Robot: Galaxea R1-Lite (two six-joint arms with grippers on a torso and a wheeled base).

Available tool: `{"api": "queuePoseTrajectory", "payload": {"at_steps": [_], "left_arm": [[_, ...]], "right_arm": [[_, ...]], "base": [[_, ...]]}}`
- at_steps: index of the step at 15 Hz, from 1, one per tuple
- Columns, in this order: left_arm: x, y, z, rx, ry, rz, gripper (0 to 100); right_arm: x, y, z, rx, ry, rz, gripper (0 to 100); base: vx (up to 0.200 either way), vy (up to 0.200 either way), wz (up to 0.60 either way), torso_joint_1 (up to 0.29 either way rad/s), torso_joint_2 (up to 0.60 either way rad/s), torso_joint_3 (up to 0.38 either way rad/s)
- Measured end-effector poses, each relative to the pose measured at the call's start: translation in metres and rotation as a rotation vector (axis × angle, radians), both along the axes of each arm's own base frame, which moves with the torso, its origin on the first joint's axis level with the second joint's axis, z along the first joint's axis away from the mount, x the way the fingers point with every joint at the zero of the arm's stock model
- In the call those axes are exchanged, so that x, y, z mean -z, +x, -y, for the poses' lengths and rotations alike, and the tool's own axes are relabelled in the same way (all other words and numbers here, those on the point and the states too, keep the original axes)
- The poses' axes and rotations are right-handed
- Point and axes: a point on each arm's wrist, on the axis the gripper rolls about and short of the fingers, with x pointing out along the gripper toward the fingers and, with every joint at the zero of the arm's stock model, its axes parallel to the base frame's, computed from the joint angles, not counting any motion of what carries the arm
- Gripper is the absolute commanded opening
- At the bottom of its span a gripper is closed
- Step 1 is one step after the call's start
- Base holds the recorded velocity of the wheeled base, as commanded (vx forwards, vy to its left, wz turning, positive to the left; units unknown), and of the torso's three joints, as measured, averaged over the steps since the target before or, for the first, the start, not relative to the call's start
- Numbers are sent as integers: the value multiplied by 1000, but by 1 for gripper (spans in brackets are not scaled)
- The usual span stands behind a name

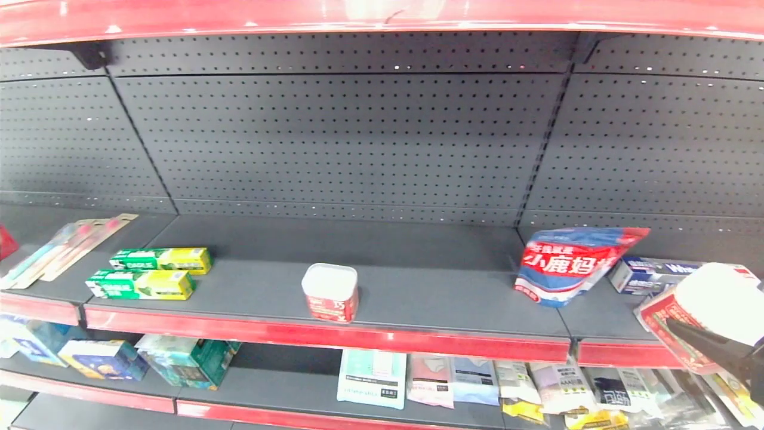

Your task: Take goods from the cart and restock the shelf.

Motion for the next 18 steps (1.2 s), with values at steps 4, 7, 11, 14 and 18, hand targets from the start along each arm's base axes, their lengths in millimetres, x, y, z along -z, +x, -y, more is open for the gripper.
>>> {"api": "queuePoseTrajectory", "payload": {"at_steps": [4, 7, 11, 14, 18], "left_arm": [[0, 0, 0, 0, 0, 0, 100], [0, 0, 0, 0, 0, 2, 100], [0, 0, 0, -1, -12, 2, 100], [0, 0, 0, -1, -16, 3, 100], [-1, 0, 0, -2, -71, 3, 100]], "right_arm": [[0, 1, 0, 0, 1, -1, 0], [-2, 1, 0, -2, 0, 5, 0], [-24, 6, -9, -87, 18, 74, 0], [-32, 15, -26, -210, 27, 79, 0], [-32, 51, -45, -266, 53, 116, 0]], "base": [[0, 0, 600, 6, 4, 0], [0, 0, 0, 0, 0, 0], [0, 0, 0, 0, 0, 0], [0, 0, 0, 0, 0, 0], [0, 0, 0, 0, 0, 0]]}}
